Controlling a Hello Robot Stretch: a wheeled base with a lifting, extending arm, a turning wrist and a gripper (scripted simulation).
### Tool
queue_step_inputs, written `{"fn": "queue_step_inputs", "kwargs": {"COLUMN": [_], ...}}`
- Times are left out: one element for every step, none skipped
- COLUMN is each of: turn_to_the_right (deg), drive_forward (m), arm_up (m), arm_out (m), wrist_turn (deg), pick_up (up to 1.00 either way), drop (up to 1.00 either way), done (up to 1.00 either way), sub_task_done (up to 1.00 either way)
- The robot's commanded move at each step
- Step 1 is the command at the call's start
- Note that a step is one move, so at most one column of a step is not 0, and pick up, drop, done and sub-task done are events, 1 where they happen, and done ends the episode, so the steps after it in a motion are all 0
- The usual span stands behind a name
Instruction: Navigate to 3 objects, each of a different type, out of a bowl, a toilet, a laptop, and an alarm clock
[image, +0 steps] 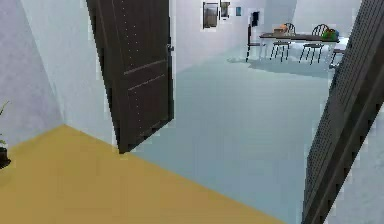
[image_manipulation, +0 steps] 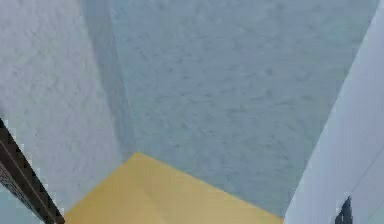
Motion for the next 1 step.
{"fn": "queue_step_inputs", "kwargs": {"turn_to_the_right": [3.0], "drive_forward": [0.0], "arm_up": [0.0], "arm_out": [0.0], "wrist_turn": [0.0], "pick_up": [0.0], "drop": [0.0], "done": [0.0], "sub_task_done": [0.0]}}
